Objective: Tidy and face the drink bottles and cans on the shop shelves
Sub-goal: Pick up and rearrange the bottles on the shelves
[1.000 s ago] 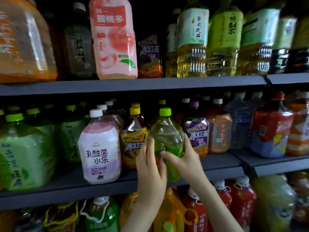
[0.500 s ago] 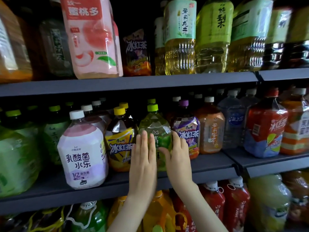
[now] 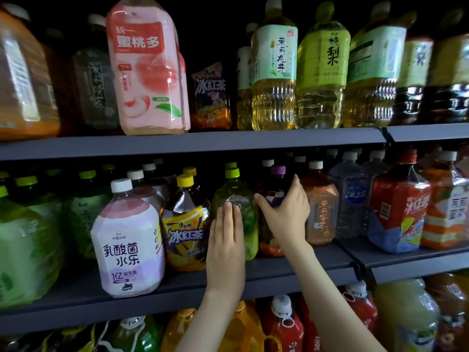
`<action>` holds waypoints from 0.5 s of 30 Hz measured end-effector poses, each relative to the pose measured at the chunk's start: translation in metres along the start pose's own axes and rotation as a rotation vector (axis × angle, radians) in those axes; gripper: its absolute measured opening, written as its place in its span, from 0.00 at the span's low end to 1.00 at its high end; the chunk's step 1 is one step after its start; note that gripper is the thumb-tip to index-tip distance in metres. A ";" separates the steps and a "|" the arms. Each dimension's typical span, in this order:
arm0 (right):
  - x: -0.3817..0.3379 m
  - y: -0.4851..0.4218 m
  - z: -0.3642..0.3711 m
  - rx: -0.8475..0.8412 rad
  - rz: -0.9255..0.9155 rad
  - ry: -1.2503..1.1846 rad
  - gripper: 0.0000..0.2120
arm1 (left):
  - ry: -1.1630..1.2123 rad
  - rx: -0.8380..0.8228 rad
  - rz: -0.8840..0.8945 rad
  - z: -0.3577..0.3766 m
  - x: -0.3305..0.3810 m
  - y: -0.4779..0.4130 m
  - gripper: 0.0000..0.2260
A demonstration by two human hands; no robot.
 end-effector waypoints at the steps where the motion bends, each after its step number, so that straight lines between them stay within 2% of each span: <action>1: 0.002 -0.007 0.002 -0.019 0.017 0.020 0.43 | 0.007 -0.010 0.001 0.001 0.000 0.000 0.44; 3: 0.007 -0.017 0.003 -0.054 0.062 0.077 0.41 | 0.039 -0.010 0.005 0.000 0.000 0.003 0.42; 5: 0.007 -0.020 -0.001 -0.080 0.076 0.141 0.39 | 0.125 0.037 -0.014 -0.007 -0.001 0.007 0.36; 8: 0.000 -0.011 -0.014 -0.069 0.042 0.026 0.37 | 0.373 0.110 -0.078 -0.014 -0.002 0.011 0.30; 10: -0.006 0.001 -0.023 -0.107 0.005 -0.146 0.34 | 0.555 0.080 -0.081 -0.018 0.003 0.008 0.33; 13: -0.018 0.025 -0.045 -0.116 -0.048 -0.307 0.19 | 0.726 -0.118 -0.023 -0.013 0.028 0.002 0.41; 15: -0.024 0.041 -0.060 -0.072 -0.085 -0.371 0.13 | 0.800 -0.201 -0.012 -0.008 0.045 -0.003 0.44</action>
Point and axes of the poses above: each hand's wrist, its own y-axis away from the middle knuckle, its own z-axis out of the palm, x = y × z, the point moved 10 cm from there along -y, towards the middle knuckle, and after that the axes turned 13 degrees about -y, right-handed, at the moved point
